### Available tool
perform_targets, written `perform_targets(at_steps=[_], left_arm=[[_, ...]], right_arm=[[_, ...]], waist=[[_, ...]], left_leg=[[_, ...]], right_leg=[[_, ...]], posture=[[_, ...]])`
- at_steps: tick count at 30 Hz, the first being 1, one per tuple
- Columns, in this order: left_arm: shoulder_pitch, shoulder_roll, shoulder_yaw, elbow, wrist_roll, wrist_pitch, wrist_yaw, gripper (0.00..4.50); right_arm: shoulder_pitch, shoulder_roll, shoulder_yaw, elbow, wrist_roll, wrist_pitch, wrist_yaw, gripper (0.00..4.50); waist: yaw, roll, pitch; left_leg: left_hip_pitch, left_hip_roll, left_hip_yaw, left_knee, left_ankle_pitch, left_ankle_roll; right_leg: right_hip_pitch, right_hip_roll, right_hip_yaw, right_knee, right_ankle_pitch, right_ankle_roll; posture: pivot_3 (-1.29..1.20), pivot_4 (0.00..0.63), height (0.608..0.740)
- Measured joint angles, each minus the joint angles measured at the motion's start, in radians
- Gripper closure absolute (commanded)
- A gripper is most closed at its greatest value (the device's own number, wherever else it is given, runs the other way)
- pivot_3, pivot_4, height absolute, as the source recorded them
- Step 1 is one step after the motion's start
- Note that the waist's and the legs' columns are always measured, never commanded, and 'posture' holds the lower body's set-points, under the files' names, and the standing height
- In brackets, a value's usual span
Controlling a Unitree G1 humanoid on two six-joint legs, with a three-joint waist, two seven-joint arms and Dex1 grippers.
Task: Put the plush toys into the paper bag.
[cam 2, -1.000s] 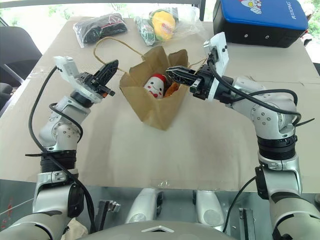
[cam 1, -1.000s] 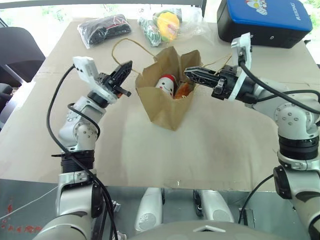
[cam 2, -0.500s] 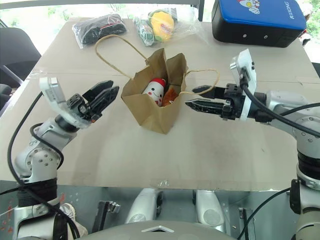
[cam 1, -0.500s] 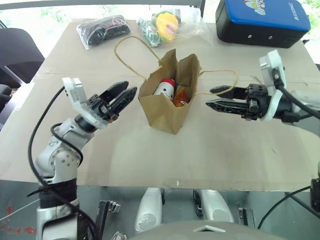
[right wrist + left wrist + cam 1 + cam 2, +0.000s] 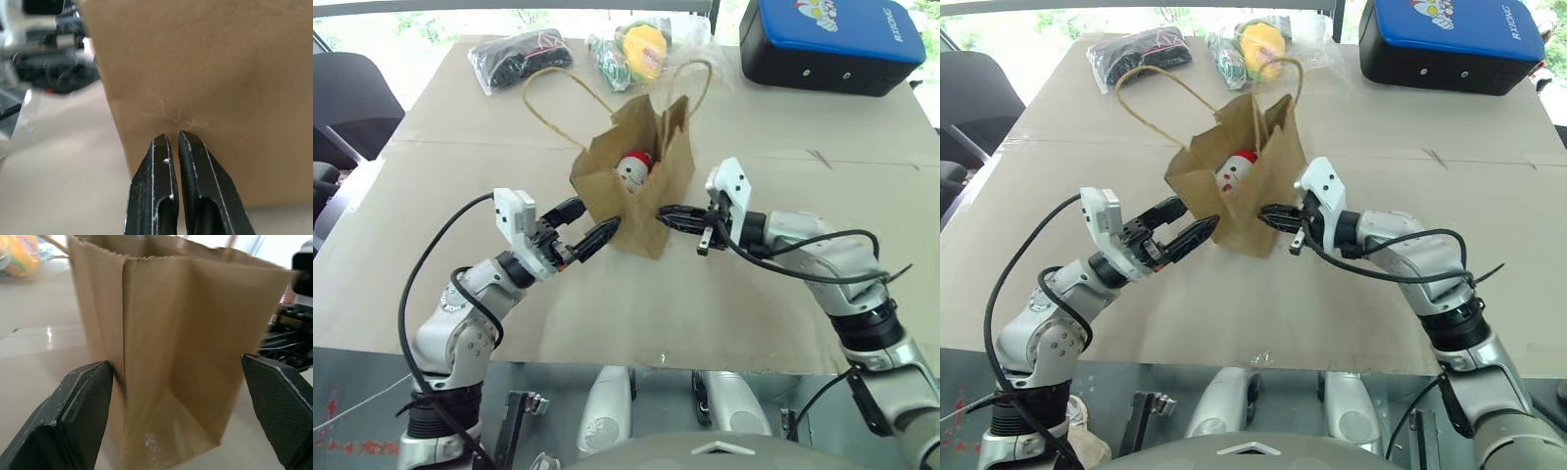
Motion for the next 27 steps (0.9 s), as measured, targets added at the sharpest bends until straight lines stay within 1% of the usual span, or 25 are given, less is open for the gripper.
perform_targets(at_steps=[4,8,10,12,15,16,17,18,19,20,21,22,23,25,27], left_arm=[[-0.008,-0.038,-0.025,-0.008,0.032,-0.011,0.044,0.0],[-0.042,-0.073,-0.049,-0.005,0.102,-0.037,0.1,0.0],[-0.075,-0.104,-0.079,0.015,0.172,-0.069,0.146,0.0],[-0.094,-0.14,-0.11,0.049,0.241,-0.099,0.195,0.0],[-0.107,-0.177,-0.125,0.094,0.292,-0.12,0.233,0.74],[-0.11,-0.186,-0.127,0.107,0.309,-0.129,0.242,1.26],[-0.112,-0.19,-0.128,0.116,0.317,-0.137,0.243,1.52],[-0.116,-0.194,-0.131,0.127,0.324,-0.145,0.242,2.07],[-0.121,-0.198,-0.132,0.141,0.328,-0.158,0.238,2.59],[-0.127,-0.197,-0.13,0.159,0.329,-0.168,0.229,3.09],[-0.129,-0.196,-0.128,0.166,0.329,-0.17,0.225,3.5],[-0.138,-0.19,-0.128,0.186,0.326,-0.187,0.198,4.06],[-0.138,-0.182,-0.124,0.193,0.324,-0.193,0.184,4.46],[-0.146,-0.154,-0.11,0.213,0.3,-0.208,0.113,4.5],[-0.155,-0.116,-0.094,0.221,0.271,-0.225,0.036,4.5]], right_arm=[[-0.007,0.051,0.028,0.067,-0.041,-0.034,0.021,4.44],[-0.01,0.097,0.058,0.161,-0.099,-0.089,0.043,4.44],[-0.01,0.117,0.073,0.227,-0.141,-0.129,0.053,4.44],[-0.003,0.119,0.076,0.248,-0.168,-0.154,0.065,4.44],[0.015,0.109,0.067,0.232,-0.173,-0.177,0.085,4.5],[0.032,0.105,0.063,0.217,-0.176,-0.19,0.091,4.5],[0.041,0.101,0.059,0.208,-0.175,-0.193,0.097,4.5],[0.055,0.094,0.05,0.186,-0.167,-0.192,0.106,3.97],[0.083,0.08,0.025,0.14,-0.142,-0.189,0.121,3.63],[0.103,0.063,-0.001,0.094,-0.116,-0.186,0.132,3.14],[0.111,0.055,-0.016,0.072,-0.104,-0.186,0.139,2.72],[0.14,0.025,-0.055,0.013,-0.079,-0.187,0.15,2.13],[0.153,0.01,-0.072,-0.01,-0.073,-0.188,0.155,1.72],[0.204,-0.04,-0.127,-0.059,-0.066,-0.199,0.159,0.75],[0.241,-0.071,-0.175,-0.074,-0.066,-0.21,0.159,0.69]], waist=[[-0.001,0.0,0.0],[-0.001,0.0,0.0],[0.002,0.0,0.0],[0.003,0.0,0.0],[0.003,0.0,0.0],[0.002,0.0,0.0],[0.002,0.0,0.0],[0.002,0.0,0.0],[0.003,0.0,0.0],[0.005,0.0,0.0],[0.005,0.0,0.0],[0.007,0.0,0.0],[0.007,0.0,0.0],[0.007,0.0,0.0],[0.004,0.0,0.0]], left_leg=[[0.0,0.0,0.0,0.001,0.0,0.0],[0.0,0.0,0.0,0.002,0.0,0.0],[0.0,-0.001,0.0,0.002,0.0,0.0],[0.0,-0.001,0.0,0.003,0.0,0.0],[0.0,-0.001,0.0,0.003,0.0,0.0],[0.0,-0.001,-0.001,0.003,0.0,0.0],[0.0,-0.001,-0.001,0.003,0.0,0.0],[0.0,-0.001,-0.001,0.003,0.0,0.0],[0.0,-0.001,-0.001,0.003,0.0,0.0],[0.0,-0.001,0.0,0.003,0.0,0.0],[0.0,-0.001,-0.001,0.003,0.0,0.0],[-0.001,-0.001,-0.001,0.003,0.0,0.0],[0.0,-0.001,-0.001,0.003,0.0,0.0],[0.0,-0.001,-0.001,0.003,0.0,0.0],[0.0,-0.001,0.0,0.003,0.0,0.0]], right_leg=[[0.0,0.0,0.0,0.001,0.0,0.0],[0.0,0.0,0.0,0.001,0.0,0.0],[0.0,0.0,0.0,0.002,0.0,0.0],[0.0,-0.001,0.0,0.002,0.0,0.0],[0.0,0.0,0.0,0.002,0.0,0.0],[0.0,0.0,0.0,0.002,0.0,0.0],[0.0,0.0,0.0,0.003,0.0,0.0],[0.0,0.0,0.0,0.003,0.0,0.0],[0.0,0.0,0.0,0.002,0.0,0.0],[0.0,0.0,0.0,0.002,0.0,0.0],[0.0,-0.001,0.0,0.002,0.0,0.0],[0.0,-0.001,-0.001,0.002,0.0,0.0],[0.001,-0.001,-0.001,0.002,0.0,0.0],[0.001,-0.001,-0.001,0.002,0.0,0.0],[0.001,0.0,0.0,0.003,0.0,0.0]], posture=[[0.0,0.15,0.74],[0.0,0.15,0.74],[0.0,0.15,0.74],[0.0,0.15,0.74],[0.0,0.15,0.74],[0.0,0.15,0.74],[0.0,0.15,0.74],[0.0,0.15,0.74],[0.0,0.15,0.74],[0.0,0.15,0.74],[0.0,0.15,0.74],[0.0,0.15,0.74],[0.0,0.15,0.74],[0.0,0.15,0.74],[0.0,0.15,0.74]])
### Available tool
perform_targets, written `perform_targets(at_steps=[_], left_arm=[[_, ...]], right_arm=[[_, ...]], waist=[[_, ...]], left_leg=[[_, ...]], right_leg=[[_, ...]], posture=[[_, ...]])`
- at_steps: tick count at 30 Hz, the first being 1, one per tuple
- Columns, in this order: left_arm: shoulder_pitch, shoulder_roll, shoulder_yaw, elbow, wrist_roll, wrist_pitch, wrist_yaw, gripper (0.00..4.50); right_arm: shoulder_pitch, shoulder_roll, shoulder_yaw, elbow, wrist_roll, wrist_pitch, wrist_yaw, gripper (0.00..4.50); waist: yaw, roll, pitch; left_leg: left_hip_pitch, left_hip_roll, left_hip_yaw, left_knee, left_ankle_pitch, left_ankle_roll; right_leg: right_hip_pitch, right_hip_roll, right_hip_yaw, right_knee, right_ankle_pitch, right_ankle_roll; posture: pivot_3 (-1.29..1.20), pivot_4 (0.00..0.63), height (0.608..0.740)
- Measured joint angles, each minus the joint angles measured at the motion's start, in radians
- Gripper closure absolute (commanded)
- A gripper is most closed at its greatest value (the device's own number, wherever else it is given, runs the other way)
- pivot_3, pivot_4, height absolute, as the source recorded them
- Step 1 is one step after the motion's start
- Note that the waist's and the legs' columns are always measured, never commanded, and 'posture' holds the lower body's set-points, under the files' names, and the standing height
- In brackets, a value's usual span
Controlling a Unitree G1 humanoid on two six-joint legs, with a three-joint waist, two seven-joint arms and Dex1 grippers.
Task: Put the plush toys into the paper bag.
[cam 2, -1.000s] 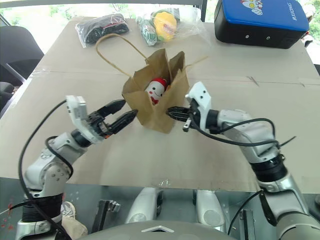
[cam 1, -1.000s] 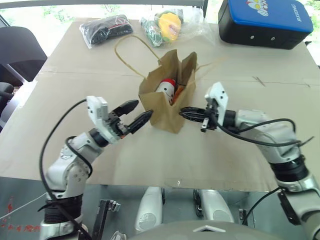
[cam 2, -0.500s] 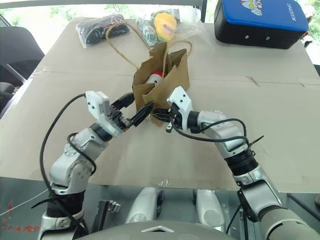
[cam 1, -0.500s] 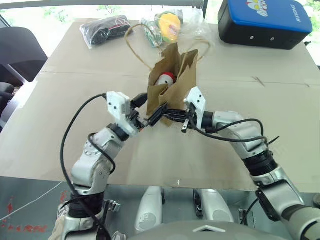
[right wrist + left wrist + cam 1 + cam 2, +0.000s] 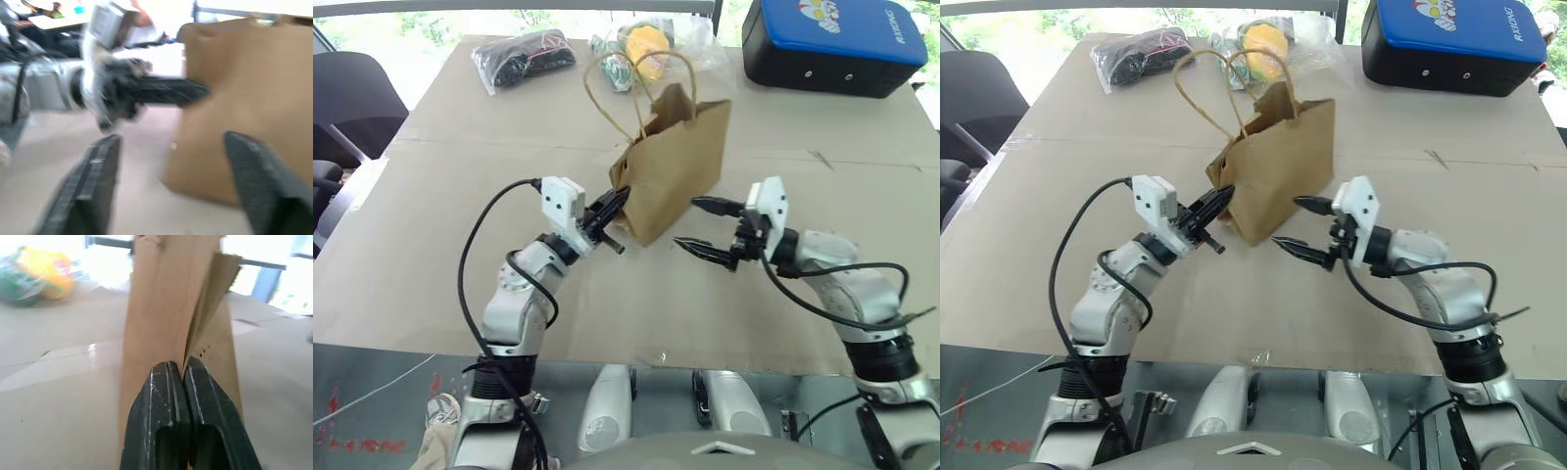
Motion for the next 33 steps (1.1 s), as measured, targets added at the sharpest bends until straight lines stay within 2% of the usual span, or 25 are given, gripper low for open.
perform_targets(at_steps=[1,3,5,7,9,11,17,28,31,33], left_arm=[[-0.022,0.032,0.001,0.022,-0.046,-0.001,-0.093,4.5],[-0.079,0.176,0.018,0.1,-0.121,-0.006,-0.341,4.5],[-0.129,0.261,0.059,0.175,-0.147,-0.025,-0.496,4.5],[-0.192,0.286,0.057,0.248,-0.146,-0.057,-0.607,4.5],[-0.294,0.297,0.01,0.398,-0.112,-0.126,-0.754,4.5],[-0.351,0.297,-0.009,0.52,-0.079,-0.177,-0.835,4.5],[-0.427,0.225,-0.061,0.702,-0.006,-0.291,-0.939,4.5],[-0.487,0.179,-0.058,0.834,0.048,-0.399,-0.939,4.5],[-0.487,0.183,-0.056,0.835,0.05,-0.392,-0.944,3.48],[-0.481,0.188,-0.049,0.815,0.043,-0.351,-0.932,2.55]], right_arm=[[0.034,-0.027,-0.031,-0.021,0.005,-0.018,0.006,0.69],[0.123,-0.135,-0.14,-0.037,0.014,-0.051,0.041,0.69],[0.182,-0.203,-0.243,-0.027,0.011,-0.081,0.061,0.69],[0.212,-0.234,-0.291,-0.026,0.017,-0.104,0.085,0.69],[0.272,-0.288,-0.338,-0.025,0.035,-0.108,0.131,0.69],[0.318,-0.314,-0.386,-0.017,0.044,-0.111,0.157,0.69],[0.355,-0.342,-0.446,-0.015,0.057,-0.128,0.186,0.69],[0.397,-0.399,-0.502,-0.015,0.109,-0.096,0.239,0.69],[0.397,-0.405,-0.502,-0.019,0.114,-0.09,0.24,0.66],[0.393,-0.406,-0.502,-0.019,0.116,-0.084,0.243,0.66]], waist=[[-0.001,0.0,0.0],[0.005,0.0,0.0],[0.005,0.001,0.0],[0.003,0.001,0.0],[0.008,0.001,0.0],[0.009,0.001,0.0],[0.001,0.001,0.0],[0.0,0.001,0.0],[-0.002,0.001,0.0],[-0.002,0.001,0.0]], left_leg=[[0.0,0.0,0.0,0.0,0.0,0.0],[-0.001,0.0,-0.001,0.0,0.0,0.0],[0.0,0.0,0.001,0.0,0.0,0.0],[0.001,0.0,0.001,0.0,0.0,0.0],[0.0,0.0,0.0,0.001,0.0,0.0],[0.0,0.0,0.001,0.001,0.0,0.0],[0.0,0.0,0.001,0.003,0.0,0.0],[0.0,0.0,0.0,0.005,0.0,0.0],[0.0,0.0,0.0,0.005,0.0,0.0],[0.0,0.0,0.0,0.005,0.0,0.0]], right_leg=[[0.0,0.0,0.0,0.001,0.0,0.0],[0.0,0.0,-0.001,0.001,0.0,0.0],[0.0,0.0,0.0,0.0,0.0,0.0],[0.001,0.0,0.0,0.0,0.0,0.0],[0.001,0.001,-0.001,0.0,0.0,0.0],[0.001,0.001,0.0,0.0,0.0,0.0],[0.001,0.001,0.0,0.001,0.0,0.0],[0.001,0.001,0.0,0.003,0.0,0.0],[0.001,0.001,0.0,0.004,0.0,0.0],[0.001,0.001,0.0,0.004,0.0,0.0]], posture=[[0.0,0.15,0.74],[0.0,0.15,0.74],[0.0,0.15,0.74],[0.0,0.15,0.74],[0.0,0.15,0.74],[0.0,0.15,0.74],[0.0,0.15,0.74],[0.0,0.15,0.74],[0.0,0.15,0.74],[0.0,0.15,0.74]])
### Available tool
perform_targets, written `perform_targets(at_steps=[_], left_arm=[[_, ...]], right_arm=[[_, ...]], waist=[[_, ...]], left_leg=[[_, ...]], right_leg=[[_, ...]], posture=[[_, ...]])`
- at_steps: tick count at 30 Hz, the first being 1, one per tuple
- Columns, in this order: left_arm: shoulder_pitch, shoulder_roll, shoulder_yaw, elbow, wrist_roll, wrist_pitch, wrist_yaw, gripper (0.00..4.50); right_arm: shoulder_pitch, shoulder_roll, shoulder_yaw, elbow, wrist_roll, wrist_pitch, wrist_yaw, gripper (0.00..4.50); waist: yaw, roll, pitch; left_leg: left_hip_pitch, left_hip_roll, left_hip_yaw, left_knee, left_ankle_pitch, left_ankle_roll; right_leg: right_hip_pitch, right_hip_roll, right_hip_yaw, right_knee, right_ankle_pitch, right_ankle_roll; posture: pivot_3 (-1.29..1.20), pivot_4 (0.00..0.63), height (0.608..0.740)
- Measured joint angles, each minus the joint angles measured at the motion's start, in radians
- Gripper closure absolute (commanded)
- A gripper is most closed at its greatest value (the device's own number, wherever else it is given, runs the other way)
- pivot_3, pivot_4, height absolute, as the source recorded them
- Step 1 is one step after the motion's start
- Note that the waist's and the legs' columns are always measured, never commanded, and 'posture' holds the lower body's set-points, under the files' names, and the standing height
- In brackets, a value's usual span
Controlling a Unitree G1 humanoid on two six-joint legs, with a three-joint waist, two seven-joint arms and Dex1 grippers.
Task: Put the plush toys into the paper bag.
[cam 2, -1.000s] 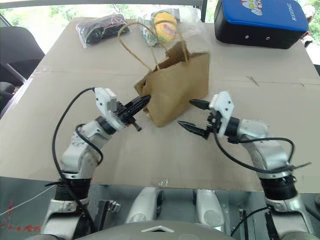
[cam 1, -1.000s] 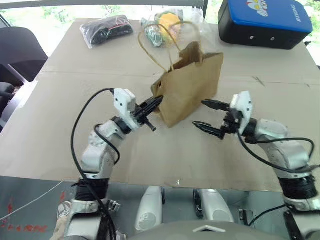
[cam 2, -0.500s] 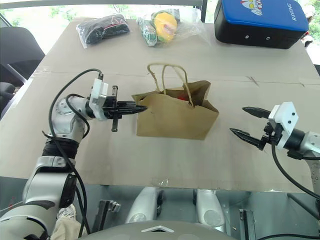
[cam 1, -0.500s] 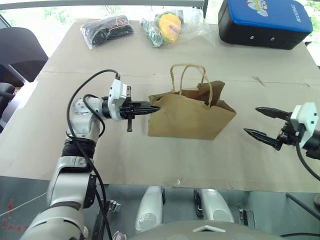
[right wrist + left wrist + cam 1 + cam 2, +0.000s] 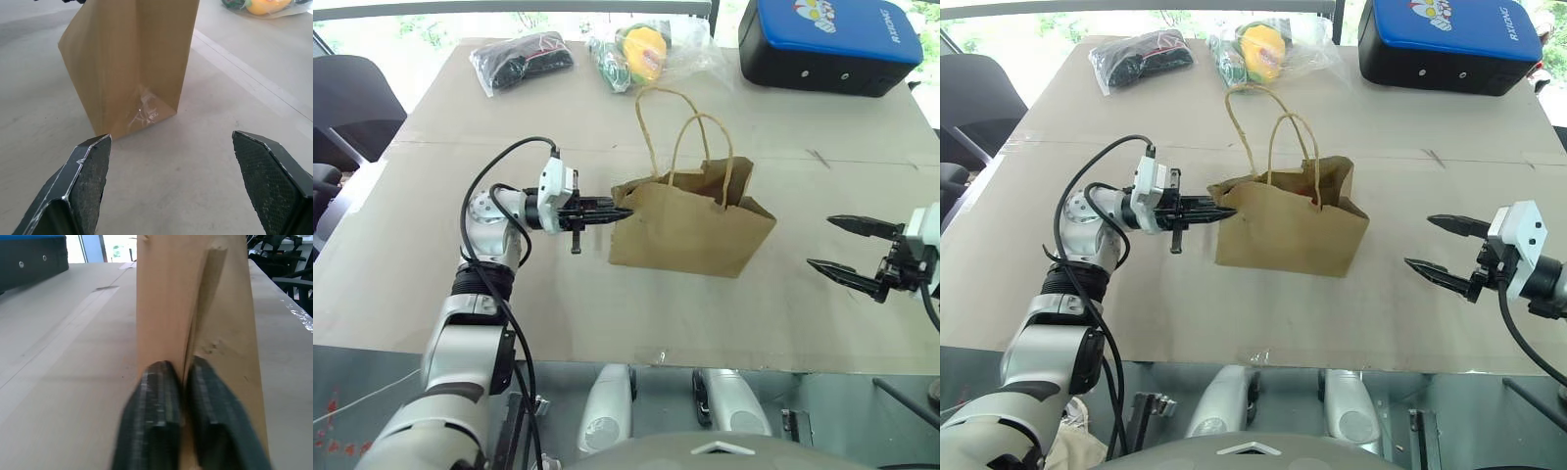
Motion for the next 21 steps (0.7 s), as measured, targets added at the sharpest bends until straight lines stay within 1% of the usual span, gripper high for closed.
perform_targets(at_steps=[2,3,6,8,10,13,17,21], left_arm=[[0.033,0.014,0.027,-0.084,-0.037,0.107,0.046,1.57],[0.06,0.033,0.045,-0.153,-0.064,0.178,0.08,1.21],[0.169,0.103,0.115,-0.376,-0.141,0.374,0.193,1.21],[0.242,0.128,0.157,-0.489,-0.183,0.473,0.261,1.21],[0.378,0.152,0.227,-0.672,-0.271,0.612,0.364,1.21],[0.542,0.173,0.307,-0.867,-0.352,0.744,0.477,1.21],[0.777,0.178,0.41,-1.078,-0.408,0.815,0.579,1.21],[1.01,0.178,0.504,-1.175,-0.412,0.804,0.587,1.21]], right_arm=[[-0.01,-0.001,0.001,0.0,0.003,0.001,0.004,0.66],[-0.014,-0.003,0.001,0.0,0.004,0.001,0.006,0.66],[-0.019,-0.004,-0.002,0.002,0.007,0.001,0.008,0.66],[-0.021,-0.004,-0.003,0.002,0.007,0.001,0.007,0.66],[-0.015,-0.004,-0.008,-0.002,0.008,0.001,0.007,0.66],[0.009,-0.007,-0.014,-0.004,0.009,0.004,0.009,0.66],[0.076,-0.035,-0.059,-0.017,0.019,0.02,0.035,0.66],[0.167,-0.079,-0.144,-0.006,0.014,0.019,0.092,0.66]], waist=[[-0.003,0.0,0.0],[-0.005,0.0,0.0],[-0.008,0.0,0.0],[-0.005,0.0,0.0],[-0.005,0.0,0.0],[0.0,0.0,0.0],[0.008,0.0,0.0],[0.017,0.0,0.0]], left_leg=[[0.0,0.0,0.0,0.0,0.0,0.0],[0.0,0.001,0.0,0.0,0.0,0.0],[0.0,0.001,0.0,-0.001,0.0,0.0],[0.001,0.001,0.0,0.0,0.0,0.0],[0.0,0.001,0.0,0.0,0.0,0.0],[0.001,0.001,0.0,0.0,0.0,0.0],[0.001,0.001,0.001,0.0,0.0,0.0],[0.002,0.001,0.002,0.0,0.0,0.0]], right_leg=[[0.0,0.0,0.0,0.0,0.0,0.0],[0.0,0.0,0.0,0.0,0.0,0.0],[0.0,0.0,0.0,0.0,0.0,0.0],[0.0,0.0,0.0,0.0,0.0,0.0],[0.0,-0.001,0.0,0.0,0.0,0.0],[0.001,-0.001,0.0,0.0,0.0,0.0],[0.001,-0.001,0.001,0.0,0.0,0.0],[0.002,-0.001,0.001,-0.001,0.0,-0.001]], posture=[[0.0,0.15,0.74],[0.0,0.15,0.74],[0.0,0.15,0.74],[0.0,0.15,0.74],[0.0,0.15,0.74],[0.0,0.15,0.74],[0.0,0.15,0.74],[0.0,0.15,0.74]])
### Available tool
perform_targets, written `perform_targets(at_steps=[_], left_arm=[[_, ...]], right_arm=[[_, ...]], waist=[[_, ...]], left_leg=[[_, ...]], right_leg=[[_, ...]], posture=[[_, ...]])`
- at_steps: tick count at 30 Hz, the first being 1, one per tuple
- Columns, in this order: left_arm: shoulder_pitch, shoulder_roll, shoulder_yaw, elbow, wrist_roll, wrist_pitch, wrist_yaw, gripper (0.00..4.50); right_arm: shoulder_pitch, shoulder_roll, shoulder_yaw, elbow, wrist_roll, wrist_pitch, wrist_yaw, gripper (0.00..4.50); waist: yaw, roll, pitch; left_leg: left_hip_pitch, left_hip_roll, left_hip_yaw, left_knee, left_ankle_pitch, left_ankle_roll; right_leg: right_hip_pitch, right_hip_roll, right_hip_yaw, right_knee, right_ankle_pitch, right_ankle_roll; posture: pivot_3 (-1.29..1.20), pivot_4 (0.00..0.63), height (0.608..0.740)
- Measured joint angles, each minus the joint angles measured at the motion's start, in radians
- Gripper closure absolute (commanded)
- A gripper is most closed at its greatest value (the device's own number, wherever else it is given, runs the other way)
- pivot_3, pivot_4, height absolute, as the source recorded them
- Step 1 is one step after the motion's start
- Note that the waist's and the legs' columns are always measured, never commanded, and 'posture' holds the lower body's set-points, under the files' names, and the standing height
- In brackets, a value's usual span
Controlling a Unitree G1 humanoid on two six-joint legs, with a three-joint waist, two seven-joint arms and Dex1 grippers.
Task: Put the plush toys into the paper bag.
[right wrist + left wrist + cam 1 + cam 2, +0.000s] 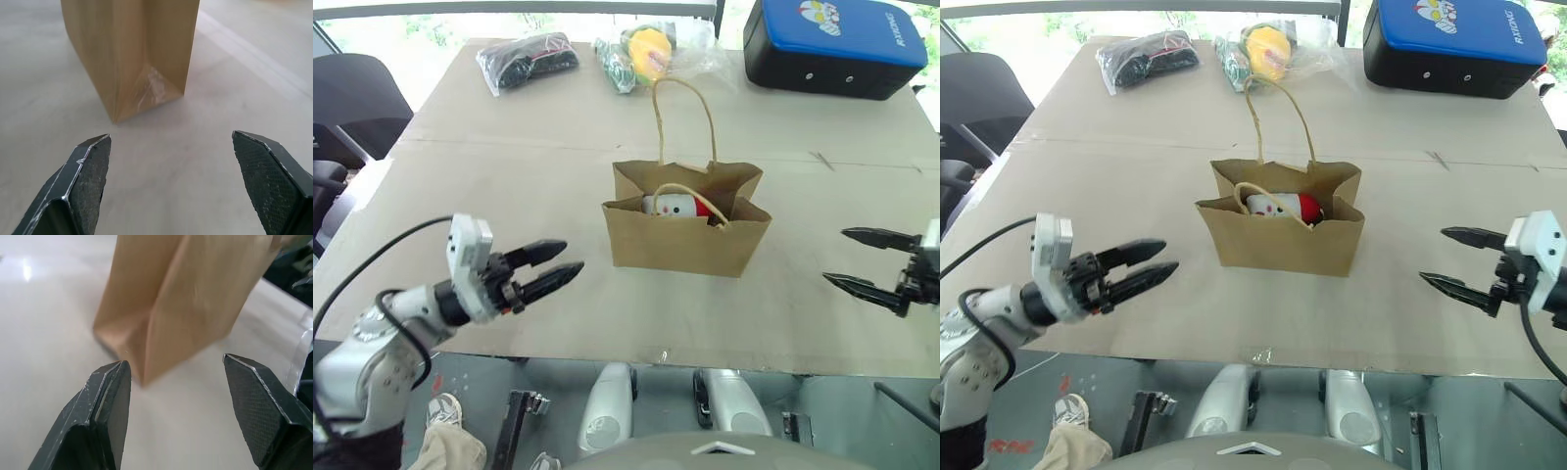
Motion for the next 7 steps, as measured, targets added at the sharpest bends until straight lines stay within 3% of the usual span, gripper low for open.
perform_targets(at_steps=[3,7], left_arm=[[0.106,0.006,0.083,0.006,0.008,-0.018,-0.028,1.21],[0.137,0.025,0.117,0.012,0.008,-0.038,-0.056,1.21]], right_arm=[[0.062,-0.008,-0.068,0.043,-0.022,-0.007,0.032,0.66],[0.108,-0.008,-0.113,0.061,-0.037,-0.026,0.058,0.66]], waist=[[0.005,0.0,0.0],[0.006,0.0,-0.001]], left_leg=[[0.0,0.0,0.0,0.0,0.0,0.0],[0.0,0.0,0.001,0.001,0.0,0.0]], right_leg=[[0.0,0.0,0.0,-0.001,-0.001,-0.001],[0.0,0.0,0.001,-0.001,-0.002,-0.003]], posture=[[0.0,0.15,0.74],[0.0,0.15,0.74]])
